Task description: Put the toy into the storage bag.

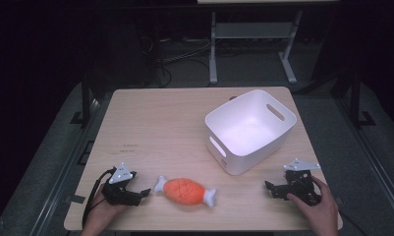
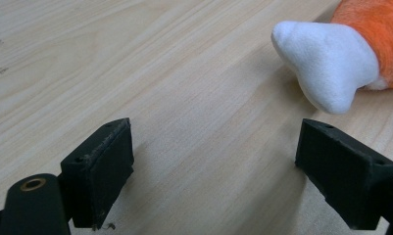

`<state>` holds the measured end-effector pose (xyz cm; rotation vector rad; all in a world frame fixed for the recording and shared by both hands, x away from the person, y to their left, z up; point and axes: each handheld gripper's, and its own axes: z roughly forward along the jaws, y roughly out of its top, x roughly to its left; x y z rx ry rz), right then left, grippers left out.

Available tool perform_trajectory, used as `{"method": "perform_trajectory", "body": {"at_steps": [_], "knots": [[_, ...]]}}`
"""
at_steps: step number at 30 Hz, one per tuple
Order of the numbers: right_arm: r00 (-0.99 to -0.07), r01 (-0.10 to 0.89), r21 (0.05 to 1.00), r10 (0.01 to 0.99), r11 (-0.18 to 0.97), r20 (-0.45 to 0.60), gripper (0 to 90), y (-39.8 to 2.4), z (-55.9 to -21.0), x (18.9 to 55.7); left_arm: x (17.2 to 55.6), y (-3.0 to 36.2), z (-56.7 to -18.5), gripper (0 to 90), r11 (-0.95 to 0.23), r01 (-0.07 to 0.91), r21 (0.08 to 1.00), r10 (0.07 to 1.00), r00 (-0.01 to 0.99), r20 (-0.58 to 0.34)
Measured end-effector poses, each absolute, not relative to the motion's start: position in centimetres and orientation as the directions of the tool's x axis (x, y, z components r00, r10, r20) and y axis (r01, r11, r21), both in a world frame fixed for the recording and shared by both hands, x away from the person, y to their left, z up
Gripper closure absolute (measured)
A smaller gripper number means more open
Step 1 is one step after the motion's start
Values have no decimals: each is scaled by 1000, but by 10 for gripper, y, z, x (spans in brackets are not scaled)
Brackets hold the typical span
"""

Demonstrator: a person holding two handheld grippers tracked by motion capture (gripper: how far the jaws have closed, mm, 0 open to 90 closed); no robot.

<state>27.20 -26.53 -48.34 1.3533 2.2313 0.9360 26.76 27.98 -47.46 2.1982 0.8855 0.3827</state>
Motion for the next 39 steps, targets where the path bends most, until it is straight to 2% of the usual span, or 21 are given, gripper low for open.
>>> {"method": "perform_trajectory", "body": {"at_steps": [8, 15, 18, 23, 29, 39], "knots": [[-472, 638, 701, 881, 319, 28, 2, -265, -483, 272, 266, 282, -474, 150, -501, 478, 721, 694, 720, 5], [-471, 639, 701, 882, 318, 30, 2, -265, -483, 272, 259, 288, -463, 277, -498, 486, 718, 692, 722, -9], [-470, 639, 701, 882, 317, 30, 2, -265, -483, 272, 257, 289, -458, 392, -486, 492, 723, 690, 724, -29], [-472, 638, 701, 881, 319, 29, 2, -265, -483, 272, 249, 288, -449, 650, -514, 486, 707, 644, 763, -56], [-471, 639, 701, 882, 317, 30, 2, -265, -483, 272, 240, 284, -447, 895, -541, 483, 688, 596, 798, -91], [-471, 639, 700, 881, 318, 29, 2, -265, -483, 272, 226, 263, -442, 896, -556, 456, 695, 545, 831, -109]]}}
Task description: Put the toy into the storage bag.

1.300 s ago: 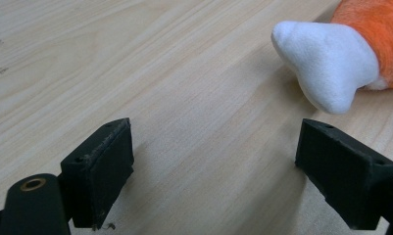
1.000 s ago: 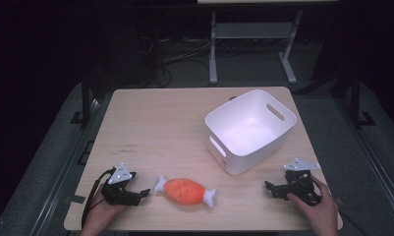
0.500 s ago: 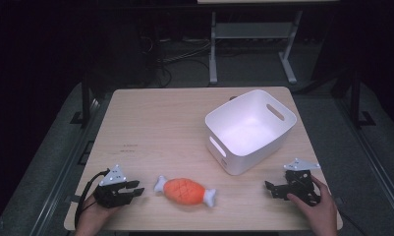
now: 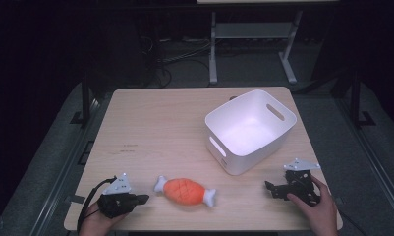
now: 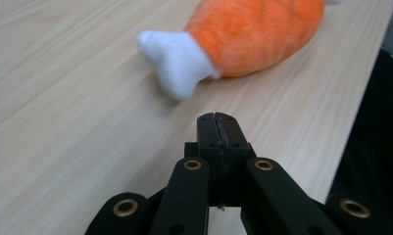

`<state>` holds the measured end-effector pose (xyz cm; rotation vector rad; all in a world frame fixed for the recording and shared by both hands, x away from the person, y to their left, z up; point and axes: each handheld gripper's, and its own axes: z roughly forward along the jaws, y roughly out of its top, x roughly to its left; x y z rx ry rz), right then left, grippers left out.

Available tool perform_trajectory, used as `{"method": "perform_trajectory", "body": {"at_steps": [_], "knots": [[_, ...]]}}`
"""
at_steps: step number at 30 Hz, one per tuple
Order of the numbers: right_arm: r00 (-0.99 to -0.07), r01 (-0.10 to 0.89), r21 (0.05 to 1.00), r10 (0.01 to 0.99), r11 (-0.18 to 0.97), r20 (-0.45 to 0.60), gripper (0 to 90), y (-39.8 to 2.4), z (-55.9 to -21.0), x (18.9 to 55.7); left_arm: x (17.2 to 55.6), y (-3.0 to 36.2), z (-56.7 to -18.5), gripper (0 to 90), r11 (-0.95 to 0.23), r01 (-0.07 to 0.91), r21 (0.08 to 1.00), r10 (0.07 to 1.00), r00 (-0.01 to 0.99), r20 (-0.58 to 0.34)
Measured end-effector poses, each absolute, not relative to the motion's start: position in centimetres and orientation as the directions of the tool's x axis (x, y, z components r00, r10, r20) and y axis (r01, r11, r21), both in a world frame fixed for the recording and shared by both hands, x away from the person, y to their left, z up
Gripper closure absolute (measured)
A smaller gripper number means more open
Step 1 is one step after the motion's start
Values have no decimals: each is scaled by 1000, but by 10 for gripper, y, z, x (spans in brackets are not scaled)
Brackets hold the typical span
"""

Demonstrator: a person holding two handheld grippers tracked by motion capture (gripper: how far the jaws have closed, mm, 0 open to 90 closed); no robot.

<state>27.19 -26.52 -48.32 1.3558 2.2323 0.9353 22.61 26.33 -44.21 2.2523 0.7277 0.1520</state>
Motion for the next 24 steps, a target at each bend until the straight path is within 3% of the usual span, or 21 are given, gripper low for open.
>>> {"method": "perform_trajectory", "body": {"at_steps": [24], "knots": [[-472, 638, 701, 881, 319, 28, 2, -265, -483, 272, 254, 236, -452, 896, -605, 443, 662, 547, 835, -59]]}}
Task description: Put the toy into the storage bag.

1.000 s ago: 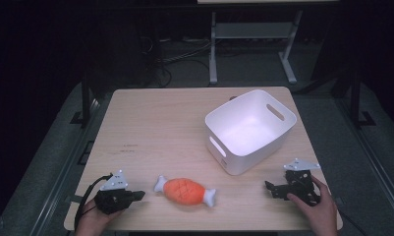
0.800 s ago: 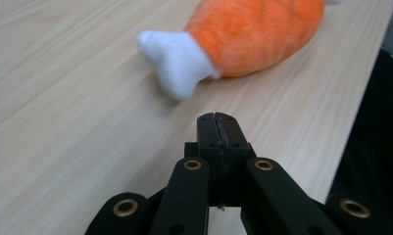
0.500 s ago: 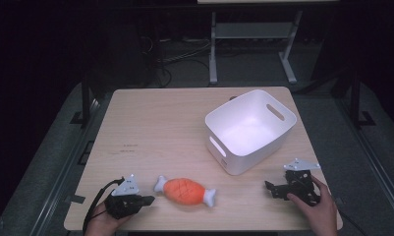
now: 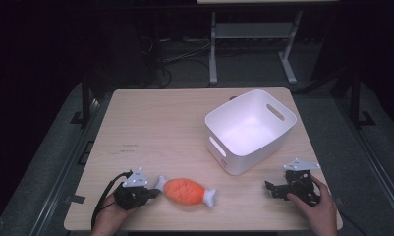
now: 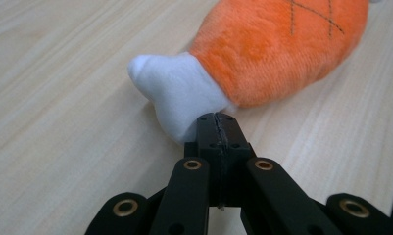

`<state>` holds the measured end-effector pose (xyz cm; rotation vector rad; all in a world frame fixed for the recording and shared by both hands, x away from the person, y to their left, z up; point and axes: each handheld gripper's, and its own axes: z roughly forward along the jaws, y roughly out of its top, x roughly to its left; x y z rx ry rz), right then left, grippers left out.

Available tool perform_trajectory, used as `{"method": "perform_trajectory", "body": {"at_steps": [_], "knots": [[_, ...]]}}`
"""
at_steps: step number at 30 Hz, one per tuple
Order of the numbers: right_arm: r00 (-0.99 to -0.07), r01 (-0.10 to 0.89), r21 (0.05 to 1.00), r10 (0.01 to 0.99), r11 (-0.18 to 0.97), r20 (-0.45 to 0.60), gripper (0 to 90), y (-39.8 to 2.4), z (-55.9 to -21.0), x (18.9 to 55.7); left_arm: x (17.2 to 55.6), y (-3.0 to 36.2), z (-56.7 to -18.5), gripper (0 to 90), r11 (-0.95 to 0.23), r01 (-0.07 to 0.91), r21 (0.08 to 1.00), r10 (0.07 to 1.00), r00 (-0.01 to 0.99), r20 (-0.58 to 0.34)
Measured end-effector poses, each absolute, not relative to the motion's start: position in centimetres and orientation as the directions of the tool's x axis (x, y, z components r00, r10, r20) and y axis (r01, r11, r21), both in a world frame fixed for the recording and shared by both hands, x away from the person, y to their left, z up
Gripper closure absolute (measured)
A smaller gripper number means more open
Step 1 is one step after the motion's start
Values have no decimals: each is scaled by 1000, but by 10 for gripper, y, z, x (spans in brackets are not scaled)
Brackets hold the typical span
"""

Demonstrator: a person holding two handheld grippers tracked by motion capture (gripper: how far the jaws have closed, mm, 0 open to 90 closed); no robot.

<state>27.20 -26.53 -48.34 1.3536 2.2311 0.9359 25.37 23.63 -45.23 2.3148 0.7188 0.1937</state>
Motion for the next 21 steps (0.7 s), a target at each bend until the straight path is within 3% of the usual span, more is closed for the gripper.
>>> {"method": "perform_trajectory", "body": {"at_steps": [21], "knots": [[-472, 638, 701, 881, 319, 28, 2, -265, -483, 272, 283, 220, -449, 896, -600, 434, 673, 568, 822, -23]]}}
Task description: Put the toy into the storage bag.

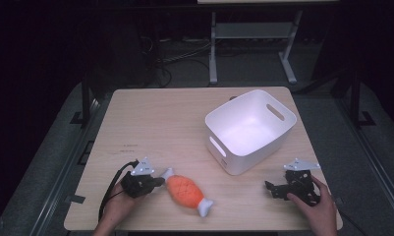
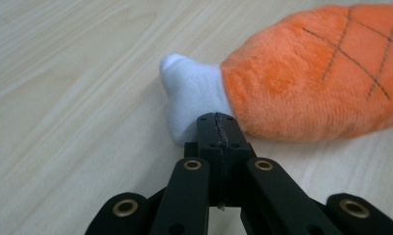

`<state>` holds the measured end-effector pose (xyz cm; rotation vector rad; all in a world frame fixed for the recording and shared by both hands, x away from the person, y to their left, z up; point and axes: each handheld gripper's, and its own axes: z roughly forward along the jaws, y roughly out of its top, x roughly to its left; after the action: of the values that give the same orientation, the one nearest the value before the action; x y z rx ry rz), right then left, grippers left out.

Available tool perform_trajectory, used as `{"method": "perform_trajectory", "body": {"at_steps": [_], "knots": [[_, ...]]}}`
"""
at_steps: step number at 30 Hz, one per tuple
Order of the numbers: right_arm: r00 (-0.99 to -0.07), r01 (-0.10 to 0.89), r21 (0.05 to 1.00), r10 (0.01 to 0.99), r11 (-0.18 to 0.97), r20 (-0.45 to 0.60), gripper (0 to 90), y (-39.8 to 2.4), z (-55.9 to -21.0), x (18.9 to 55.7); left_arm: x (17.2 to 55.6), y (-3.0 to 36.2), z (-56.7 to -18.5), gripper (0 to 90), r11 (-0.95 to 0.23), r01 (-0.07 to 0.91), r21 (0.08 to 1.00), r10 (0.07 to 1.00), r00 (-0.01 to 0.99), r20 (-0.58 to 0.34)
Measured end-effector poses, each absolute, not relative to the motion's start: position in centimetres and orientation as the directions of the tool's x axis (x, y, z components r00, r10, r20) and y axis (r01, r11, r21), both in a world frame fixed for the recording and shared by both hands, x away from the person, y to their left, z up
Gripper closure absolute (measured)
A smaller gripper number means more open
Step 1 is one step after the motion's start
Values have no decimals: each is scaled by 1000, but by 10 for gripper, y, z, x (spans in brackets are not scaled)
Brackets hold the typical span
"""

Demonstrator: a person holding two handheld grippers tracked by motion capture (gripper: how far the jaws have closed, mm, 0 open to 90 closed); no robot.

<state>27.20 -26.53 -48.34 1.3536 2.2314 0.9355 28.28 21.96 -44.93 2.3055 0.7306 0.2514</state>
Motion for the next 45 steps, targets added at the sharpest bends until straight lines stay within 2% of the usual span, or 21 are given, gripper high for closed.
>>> {"method": "perform_trajectory", "body": {"at_steps": [23, 45], "knots": [[-472, 638, 701, 881, 319, 28, 2, -265, -483, 272, 318, 178, -447, 897, -618, 407, 673, 554, 832, 6], [-472, 638, 701, 881, 320, 28, 2, -265, -483, 272, 332, 120, -447, 897, -645, 352, 678, 459, 888, -24]]}}
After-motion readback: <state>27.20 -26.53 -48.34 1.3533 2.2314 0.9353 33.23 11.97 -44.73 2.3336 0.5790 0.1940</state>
